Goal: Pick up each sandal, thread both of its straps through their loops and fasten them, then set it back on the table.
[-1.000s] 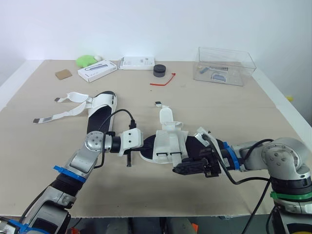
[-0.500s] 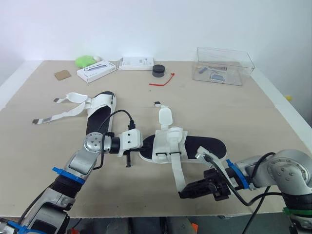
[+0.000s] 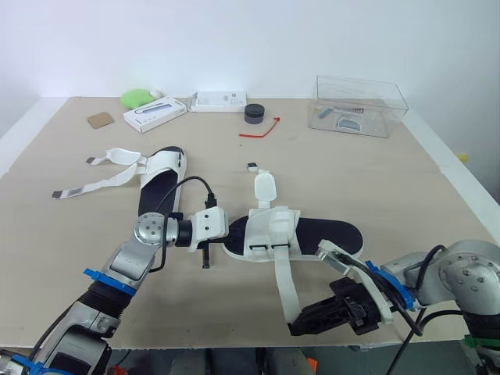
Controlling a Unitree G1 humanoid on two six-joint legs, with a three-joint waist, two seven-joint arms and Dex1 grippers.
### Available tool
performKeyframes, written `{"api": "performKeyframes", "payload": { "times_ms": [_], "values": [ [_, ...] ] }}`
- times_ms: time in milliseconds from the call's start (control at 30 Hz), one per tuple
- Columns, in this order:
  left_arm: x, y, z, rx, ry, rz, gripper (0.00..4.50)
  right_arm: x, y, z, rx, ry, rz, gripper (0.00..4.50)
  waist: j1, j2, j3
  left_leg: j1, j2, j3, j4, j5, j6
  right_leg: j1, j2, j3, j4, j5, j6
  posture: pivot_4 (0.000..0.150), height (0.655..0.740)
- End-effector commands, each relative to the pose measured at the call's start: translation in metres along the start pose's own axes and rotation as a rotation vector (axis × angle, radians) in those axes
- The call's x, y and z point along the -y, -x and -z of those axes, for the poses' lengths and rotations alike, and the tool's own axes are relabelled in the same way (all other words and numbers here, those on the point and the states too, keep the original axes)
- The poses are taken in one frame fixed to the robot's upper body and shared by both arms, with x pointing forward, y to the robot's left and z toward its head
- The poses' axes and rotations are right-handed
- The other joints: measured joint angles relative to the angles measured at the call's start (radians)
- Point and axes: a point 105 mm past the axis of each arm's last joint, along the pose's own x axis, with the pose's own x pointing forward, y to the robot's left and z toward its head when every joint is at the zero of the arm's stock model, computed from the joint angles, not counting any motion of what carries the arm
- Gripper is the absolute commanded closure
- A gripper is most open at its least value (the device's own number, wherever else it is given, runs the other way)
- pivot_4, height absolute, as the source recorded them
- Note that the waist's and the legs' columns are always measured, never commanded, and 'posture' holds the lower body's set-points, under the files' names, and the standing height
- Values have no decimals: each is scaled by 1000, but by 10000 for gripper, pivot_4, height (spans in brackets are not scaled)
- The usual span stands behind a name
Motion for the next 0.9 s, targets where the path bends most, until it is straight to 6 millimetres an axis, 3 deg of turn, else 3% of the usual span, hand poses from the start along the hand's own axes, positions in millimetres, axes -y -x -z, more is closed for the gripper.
{"api": "performKeyframes", "payload": {
  "times_ms": [33, 167, 200, 300, 400, 533, 633, 800, 900],
  "values": [
    [16, -2, 20, -78, 40, 59, 45000, -10, 0, 2, -14, 47, -35, 32441, 0, 0, 0, 0, 0, 0, 0, 0, 0, 0, 0, 0, 0, 0, 0, 1500, 7400],
    [14, -3, 20, -77, 38, 59, 45000, -6, 13, 13, -100, 131, 71, 18829, 1, 1, 0, 0, 0, 0, 0, 0, 0, -1, 0, 0, 0, -1, 1, 1500, 7400],
    [14, -3, 20, -77, 38, 60, 45000, 1, 19, 16, -126, 189, 125, 12921, 1, 1, 0, 0, -1, 0, 0, 0, 0, 0, -1, -1, 0, -1, 1, 1500, 7400],
    [13, -4, 20, -75, 36, 60, 45000, 16, 34, 17, -191, 407, 236, 684, 1, 0, 0, 0, 0, 0, 0, 0, 0, 0, -1, -2, 0, -5, 7, 1500, 7400],
    [12, -4, 19, -74, 34, 58, 45000, 21, 42, 3, -211, 716, 291, 684, 1, 1, 0, 1, 0, 1, 0, 0, 0, 0, 0, -1, 0, -4, 7, 1500, 7400],
    [12, -5, 19, -73, 32, 55, 45000, 14, 41, -18, -238, 1227, 293, 684, 2, 1, 0, 3, 0, 1, 0, 0, -1, 2, 1, -1, 0, -4, 7, 1500, 7400],
    [12, -5, 19, -71, 32, 54, 45000, 13, 32, -19, -282, 1471, 263, 684, 3, 1, 0, 3, 0, 1, 0, 0, -1, 2, 1, -1, 0, -4, 7, 1500, 7400],
    [12, -5, 19, -69, 35, 49, 45000, 22, 10, -49, -245, 1943, 322, 684, 1, -1, 1, 7, -1, 3, 1, 1, -1, 4, 0, 1, 1, -4, 7, 1500, 7400],
    [14, -5, 19, -68, 37, 50, 45000, 32, 2, -58, -256, 2126, 346, 684, 2, -1, 1, 13, 0, 8, 0, 1, -1, 8, 1, 5, 1, -4, 6, 1500, 7400]
  ]
}}
